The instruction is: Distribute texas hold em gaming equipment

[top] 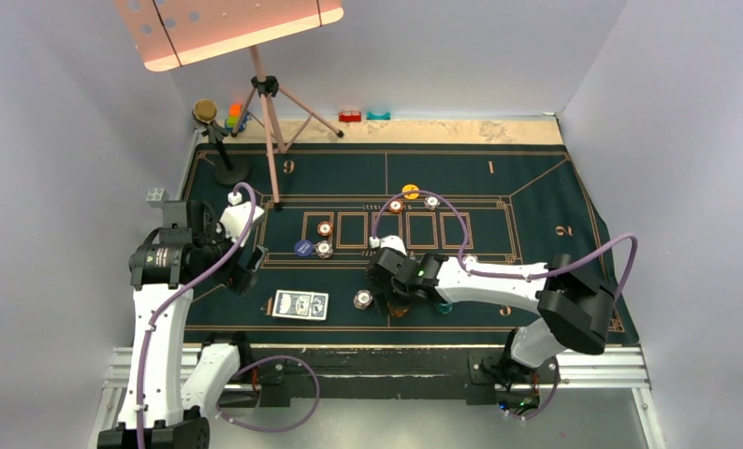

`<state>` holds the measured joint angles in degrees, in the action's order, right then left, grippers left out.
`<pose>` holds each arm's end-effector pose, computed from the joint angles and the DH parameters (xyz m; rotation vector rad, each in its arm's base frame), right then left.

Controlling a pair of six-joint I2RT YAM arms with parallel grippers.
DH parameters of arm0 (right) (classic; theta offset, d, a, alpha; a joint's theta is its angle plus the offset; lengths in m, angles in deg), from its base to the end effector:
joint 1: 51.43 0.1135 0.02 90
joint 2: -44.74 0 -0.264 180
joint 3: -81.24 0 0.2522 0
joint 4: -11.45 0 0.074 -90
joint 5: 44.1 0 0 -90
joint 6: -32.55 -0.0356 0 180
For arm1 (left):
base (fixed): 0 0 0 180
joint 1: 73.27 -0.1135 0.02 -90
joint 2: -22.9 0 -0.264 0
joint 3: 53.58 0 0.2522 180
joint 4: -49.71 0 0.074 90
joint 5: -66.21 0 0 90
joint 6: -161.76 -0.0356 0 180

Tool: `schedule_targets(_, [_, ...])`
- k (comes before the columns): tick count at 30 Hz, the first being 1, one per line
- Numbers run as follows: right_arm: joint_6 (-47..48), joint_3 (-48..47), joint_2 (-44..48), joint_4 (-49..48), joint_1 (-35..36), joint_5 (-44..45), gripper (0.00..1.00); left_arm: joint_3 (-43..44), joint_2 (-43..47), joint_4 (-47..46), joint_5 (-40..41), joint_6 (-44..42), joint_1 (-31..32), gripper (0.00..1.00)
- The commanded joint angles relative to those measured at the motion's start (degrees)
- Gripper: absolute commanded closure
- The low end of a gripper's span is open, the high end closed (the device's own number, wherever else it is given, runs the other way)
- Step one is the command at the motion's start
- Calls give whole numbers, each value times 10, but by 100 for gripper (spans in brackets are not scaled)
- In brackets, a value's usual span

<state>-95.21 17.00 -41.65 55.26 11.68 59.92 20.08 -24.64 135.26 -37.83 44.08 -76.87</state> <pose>0.1349 0.2469 0.1828 -0.5195 2.6298 0.2300 0.1237 -0.0009 0.3258 0.6188 2.4878 -0.1151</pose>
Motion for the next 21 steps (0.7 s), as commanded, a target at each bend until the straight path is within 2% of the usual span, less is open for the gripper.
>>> schedule_targets(1, [-13, -2, -7, -14, 3, 14, 27, 8, 4, -2, -11, -8, 3, 0])
schedule_targets(7, [-13, -1, -21, -9, 3, 21, 35, 12, 4, -3, -8, -9, 3, 0])
schedule_targets(11, [-18, -8, -24, 0, 3, 30, 46, 14, 3, -3, -6, -9, 3, 0])
schedule_targets(15, [-20, -17, -4, 14, 3, 38, 57, 14, 4, -3, -4, -9, 3, 0])
schedule_targets(21, [-15, -45, 38, 47, 4, 32, 64, 13, -1, -3, -3, -8, 3, 0])
